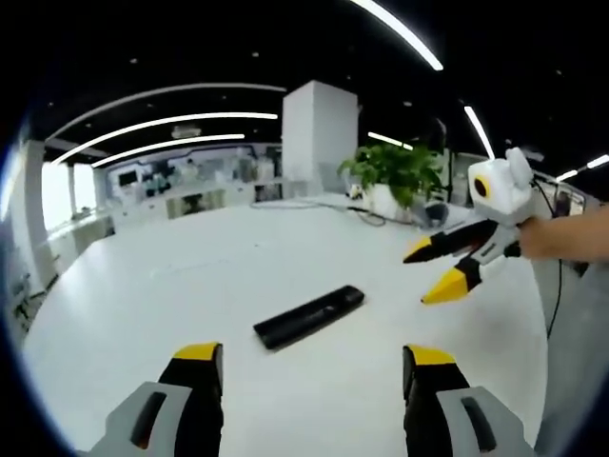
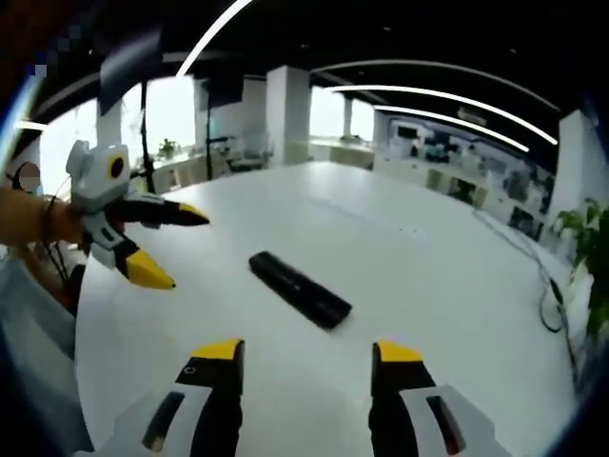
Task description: Press the specified remote control buttons in sequence, fully releasing each button before pressing the next.
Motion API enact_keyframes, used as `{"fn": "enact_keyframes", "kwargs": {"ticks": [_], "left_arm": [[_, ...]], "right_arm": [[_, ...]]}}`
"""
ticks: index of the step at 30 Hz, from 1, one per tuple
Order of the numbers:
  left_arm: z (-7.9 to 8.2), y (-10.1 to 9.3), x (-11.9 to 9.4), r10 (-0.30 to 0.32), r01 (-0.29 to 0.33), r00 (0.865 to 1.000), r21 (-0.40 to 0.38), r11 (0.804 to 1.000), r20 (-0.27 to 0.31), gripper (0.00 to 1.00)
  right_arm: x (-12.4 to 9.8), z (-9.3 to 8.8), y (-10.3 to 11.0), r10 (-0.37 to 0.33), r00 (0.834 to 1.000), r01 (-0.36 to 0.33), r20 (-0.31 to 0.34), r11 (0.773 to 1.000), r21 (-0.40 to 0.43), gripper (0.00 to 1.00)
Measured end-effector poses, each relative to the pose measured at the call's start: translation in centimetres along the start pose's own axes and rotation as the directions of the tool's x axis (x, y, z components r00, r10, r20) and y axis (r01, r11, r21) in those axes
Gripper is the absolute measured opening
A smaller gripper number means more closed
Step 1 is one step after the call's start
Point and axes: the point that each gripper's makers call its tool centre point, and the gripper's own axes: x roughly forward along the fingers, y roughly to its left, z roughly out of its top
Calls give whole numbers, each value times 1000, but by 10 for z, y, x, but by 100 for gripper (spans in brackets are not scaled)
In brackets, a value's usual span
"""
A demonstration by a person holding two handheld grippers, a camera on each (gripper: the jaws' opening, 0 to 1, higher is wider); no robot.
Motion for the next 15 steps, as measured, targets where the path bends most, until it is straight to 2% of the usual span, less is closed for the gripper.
{"fn": "enact_keyframes", "kwargs": {"ticks": [7, 15], "left_arm": [[-3, 0, -9, 13, -13, 1000, -7, 1000, 4, 80], [-3, -2, -19, 32, -32, 999, -16, 999, 6, 80]], "right_arm": [[-8, -2, 2, -8, 1000, 8, -4, 1000, 6, 50], [-15, -8, 14, -5, 1000, 5, -14, 1000, 12, 49]]}}
